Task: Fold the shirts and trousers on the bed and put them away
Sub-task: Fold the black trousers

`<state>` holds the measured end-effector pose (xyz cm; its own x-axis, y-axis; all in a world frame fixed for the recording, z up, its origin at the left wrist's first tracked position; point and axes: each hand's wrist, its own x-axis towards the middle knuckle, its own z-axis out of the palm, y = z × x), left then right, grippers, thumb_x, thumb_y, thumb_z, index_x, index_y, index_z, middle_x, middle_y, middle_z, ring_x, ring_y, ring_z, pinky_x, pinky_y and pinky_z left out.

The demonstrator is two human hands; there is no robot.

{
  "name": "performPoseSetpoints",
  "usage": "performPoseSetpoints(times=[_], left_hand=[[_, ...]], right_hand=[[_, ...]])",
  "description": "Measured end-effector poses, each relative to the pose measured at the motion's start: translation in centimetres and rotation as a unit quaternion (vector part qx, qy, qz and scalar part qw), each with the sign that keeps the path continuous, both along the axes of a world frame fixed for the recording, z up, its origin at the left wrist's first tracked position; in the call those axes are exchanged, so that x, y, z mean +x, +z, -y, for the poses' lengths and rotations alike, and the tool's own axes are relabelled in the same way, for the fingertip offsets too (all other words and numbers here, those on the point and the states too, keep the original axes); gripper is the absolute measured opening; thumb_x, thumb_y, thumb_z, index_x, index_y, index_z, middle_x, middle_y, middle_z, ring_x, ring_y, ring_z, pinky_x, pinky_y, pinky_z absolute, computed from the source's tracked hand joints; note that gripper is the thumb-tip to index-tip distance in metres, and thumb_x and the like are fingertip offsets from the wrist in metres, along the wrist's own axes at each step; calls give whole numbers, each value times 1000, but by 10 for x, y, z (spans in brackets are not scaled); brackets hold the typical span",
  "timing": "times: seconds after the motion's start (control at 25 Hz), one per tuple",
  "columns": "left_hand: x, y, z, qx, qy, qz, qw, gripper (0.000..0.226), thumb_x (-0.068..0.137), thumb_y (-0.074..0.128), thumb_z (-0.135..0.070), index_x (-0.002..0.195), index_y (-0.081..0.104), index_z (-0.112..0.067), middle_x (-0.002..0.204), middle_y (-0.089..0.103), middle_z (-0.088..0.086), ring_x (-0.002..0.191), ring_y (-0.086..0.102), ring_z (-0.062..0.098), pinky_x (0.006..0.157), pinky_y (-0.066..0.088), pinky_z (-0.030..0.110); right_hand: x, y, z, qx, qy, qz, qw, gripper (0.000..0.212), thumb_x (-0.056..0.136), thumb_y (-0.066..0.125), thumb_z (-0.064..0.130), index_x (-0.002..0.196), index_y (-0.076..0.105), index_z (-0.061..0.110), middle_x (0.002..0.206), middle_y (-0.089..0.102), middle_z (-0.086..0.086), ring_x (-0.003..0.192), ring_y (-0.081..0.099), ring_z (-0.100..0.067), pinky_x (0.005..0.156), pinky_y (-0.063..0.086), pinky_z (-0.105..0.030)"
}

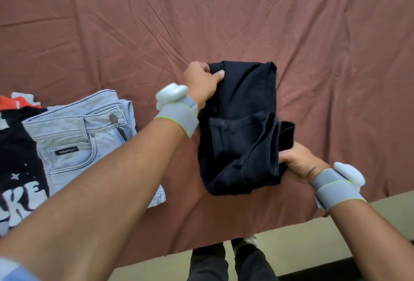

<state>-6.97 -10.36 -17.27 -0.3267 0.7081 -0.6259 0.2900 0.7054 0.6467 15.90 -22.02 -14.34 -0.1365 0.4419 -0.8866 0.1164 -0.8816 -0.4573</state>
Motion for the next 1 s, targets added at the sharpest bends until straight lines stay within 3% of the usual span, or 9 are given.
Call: performPoseSetpoints(times=[0.16, 0.24, 0.32, 0.44, 0.6, 0.72, 0.8, 0.92, 1.0], left_hand=[[-5, -2, -29, -4, 215, 194, 957, 33, 97, 60, -19, 68, 44, -21, 69, 45, 3, 57, 45, 14, 49, 41, 21], [-3, -2, -20, -3, 195, 210, 958, 30, 100, 56, -22, 71, 46, -21, 72, 48, 5, 59, 45, 15, 50, 35, 21], [-3, -1, 3, -1, 134, 269, 954, 5, 100, 56, -23, 95, 55, -23, 95, 66, 3, 79, 62, 16, 63, 47, 27], [3, -2, 24, -2, 43, 336, 941, 30, 98, 59, -18, 128, 52, -15, 116, 69, 5, 97, 69, 16, 76, 57, 30], [7, -1, 21, -32, 125, 415, 901, 45, 103, 47, -39, 129, 58, -4, 123, 68, 8, 112, 65, 20, 93, 55, 36], [-3, -9, 35, -49, 74, 378, 922, 22, 105, 43, -27, 105, 62, -15, 95, 71, -2, 83, 67, 12, 67, 57, 27], [-5, -6, 44, -36, 42, 363, 930, 14, 102, 48, -11, 108, 61, -13, 83, 70, -5, 67, 64, 7, 57, 54, 22], [-5, -4, 52, -32, 7, 352, 935, 27, 95, 59, -4, 121, 58, -10, 85, 72, -7, 66, 67, 4, 65, 58, 26], [-4, -5, 57, -44, -23, 337, 940, 20, 92, 62, -3, 111, 61, -11, 85, 73, -7, 74, 68, 7, 73, 56, 29]], right_hand=[[-11, -3, 3, 18, 87, 7, 996, 37, 42, 63, -5, 76, 56, 5, 83, 58, -21, 79, 54, -31, 76, 48, -54], [-11, -3, 3, 20, 76, 9, 997, 35, 43, 61, -6, 75, 56, 7, 80, 59, -20, 78, 56, -30, 74, 48, -51], [-8, -4, 3, 17, 61, 4, 998, 39, 43, 60, -6, 79, 57, 7, 78, 61, -18, 77, 57, -30, 73, 48, -46], [-5, -7, 7, 7, 57, 4, 998, 48, 42, 61, -7, 90, 55, 2, 82, 61, -20, 79, 58, -32, 75, 49, -48], [-2, -4, 2, 24, 129, -17, 991, 41, 47, 66, -2, 87, 58, 0, 80, 60, -18, 77, 57, -28, 75, 49, -49], [-3, 4, -6, 55, 229, -36, 971, 33, 56, 69, 6, 87, 59, 3, 78, 61, -8, 75, 57, -19, 72, 49, -38], [-2, 5, -4, 61, 242, -43, 967, 35, 58, 71, 7, 91, 60, 3, 80, 62, -6, 76, 59, -17, 71, 51, -37], [2, 6, 5, 61, 217, -56, 973, 31, 57, 71, 3, 85, 60, 1, 77, 59, -9, 73, 56, -18, 67, 49, -35], [6, 2, 12, 64, 216, -60, 972, 33, 58, 72, 1, 87, 59, -8, 77, 59, -12, 73, 55, -21, 69, 48, -38]])
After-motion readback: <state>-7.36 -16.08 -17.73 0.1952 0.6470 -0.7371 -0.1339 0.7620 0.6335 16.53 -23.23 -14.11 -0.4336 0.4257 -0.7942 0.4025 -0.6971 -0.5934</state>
